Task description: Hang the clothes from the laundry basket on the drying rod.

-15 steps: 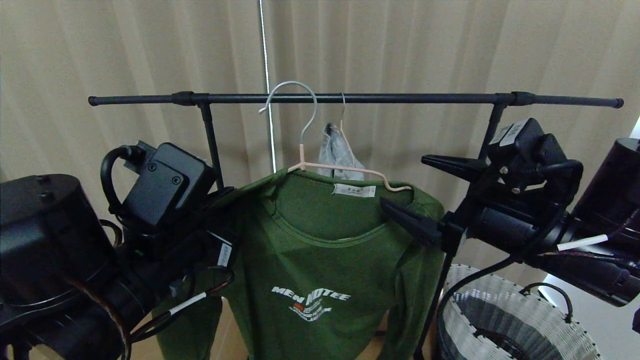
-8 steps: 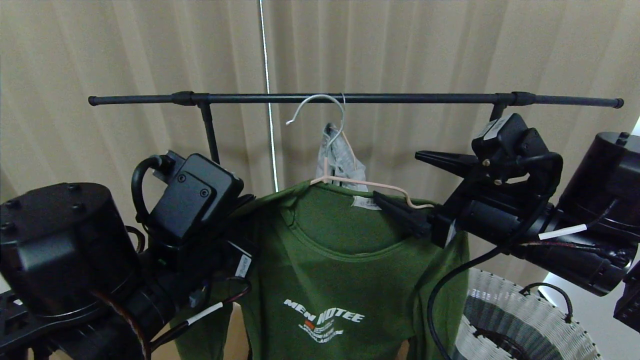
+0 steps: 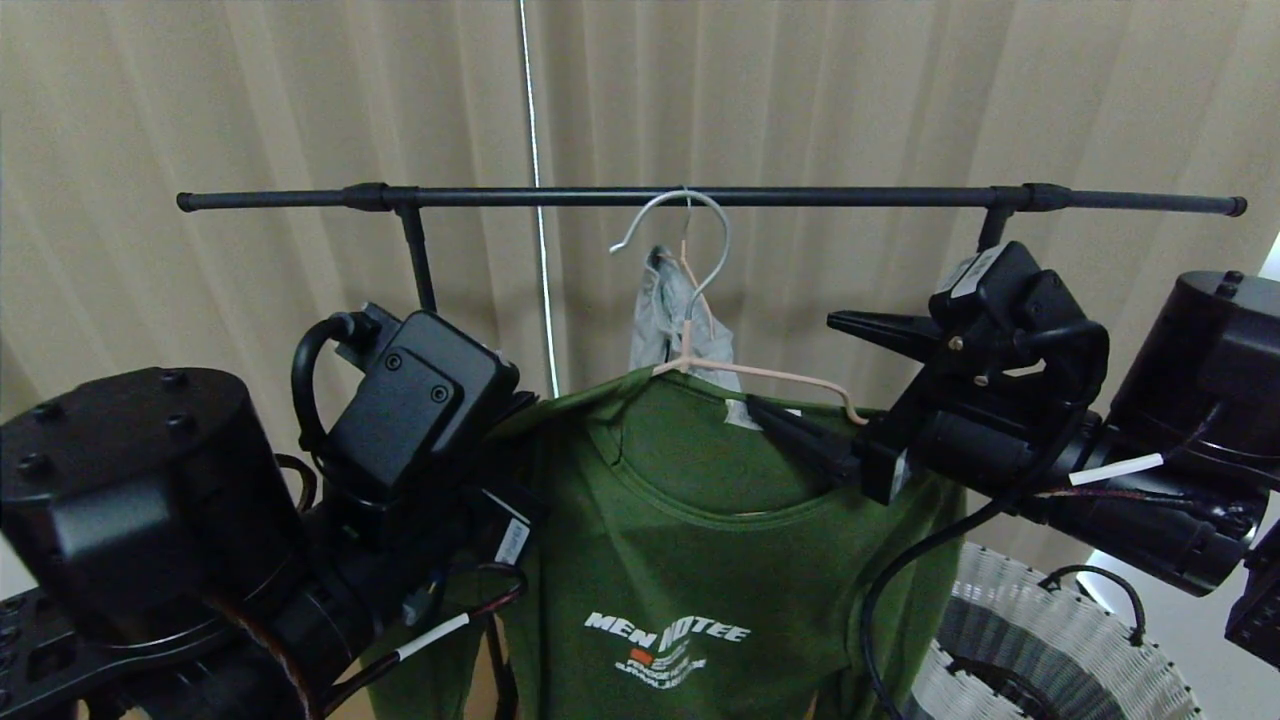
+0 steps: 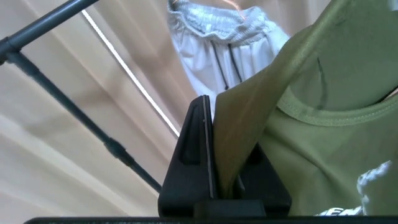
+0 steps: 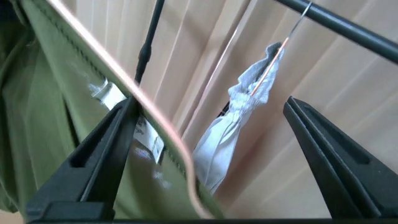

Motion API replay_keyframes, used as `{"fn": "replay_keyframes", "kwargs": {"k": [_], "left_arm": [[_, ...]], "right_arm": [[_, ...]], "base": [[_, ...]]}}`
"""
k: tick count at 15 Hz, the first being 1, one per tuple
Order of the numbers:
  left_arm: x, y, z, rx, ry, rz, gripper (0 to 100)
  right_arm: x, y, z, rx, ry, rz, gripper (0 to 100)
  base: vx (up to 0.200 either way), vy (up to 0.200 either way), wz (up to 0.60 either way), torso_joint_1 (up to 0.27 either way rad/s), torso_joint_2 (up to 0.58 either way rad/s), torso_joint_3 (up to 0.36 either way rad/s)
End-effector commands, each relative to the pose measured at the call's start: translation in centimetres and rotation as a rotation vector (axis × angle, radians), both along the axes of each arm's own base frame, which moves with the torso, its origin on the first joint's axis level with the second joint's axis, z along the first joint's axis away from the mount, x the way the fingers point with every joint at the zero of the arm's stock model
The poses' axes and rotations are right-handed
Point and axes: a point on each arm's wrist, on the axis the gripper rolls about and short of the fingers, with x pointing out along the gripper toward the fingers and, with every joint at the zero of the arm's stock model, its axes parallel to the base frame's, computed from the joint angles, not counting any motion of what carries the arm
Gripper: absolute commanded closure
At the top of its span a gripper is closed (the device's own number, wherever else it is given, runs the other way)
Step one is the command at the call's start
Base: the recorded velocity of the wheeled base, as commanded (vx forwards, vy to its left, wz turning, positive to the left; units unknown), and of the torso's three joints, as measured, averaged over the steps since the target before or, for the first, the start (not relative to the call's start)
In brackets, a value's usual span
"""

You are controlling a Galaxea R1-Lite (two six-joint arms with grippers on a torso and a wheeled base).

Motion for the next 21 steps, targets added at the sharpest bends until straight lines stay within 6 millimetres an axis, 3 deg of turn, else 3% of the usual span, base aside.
{"fn": "replay_keyframes", "kwargs": {"k": [1, 12, 13, 18, 21], "left_arm": [[0.0, -0.1, 0.0, -0.001, 0.0, -0.003, 100], [-0.3, 0.2, -0.2, -0.015, -0.009, -0.007, 100], [-0.4, 0.3, -0.4, -0.008, -0.002, -0.01, 0], [-1.3, 1.5, -0.4, -0.04, 0.005, -0.033, 0], [-3.0, 4.2, -0.7, -0.088, 0.021, -0.105, 0]], "right_arm": [[-0.1, 0.0, 0.0, -0.001, -0.002, 0.003, 100], [-0.3, -0.1, 0.2, 0.005, -0.007, 0.003, 100], [-0.3, -0.2, 0.2, 0.006, -0.009, 0.001, 100], [-1.5, -1.5, 0.1, 0.01, -0.013, -0.076, 100], [-1.9, -4.0, 1.1, 0.032, -0.048, -0.162, 100]], "base": [[0.0, 0.0, 0.0, 0.0, 0.0, 0.0], [0.0, 0.0, 0.0, 0.0, 0.0, 0.0], [0.0, 0.0, 0.0, 0.0, 0.0, 0.0], [0.0, 0.0, 0.0, 0.0, 0.0, 0.0], [0.0, 0.0, 0.0, 0.0, 0.0, 0.0]]}}
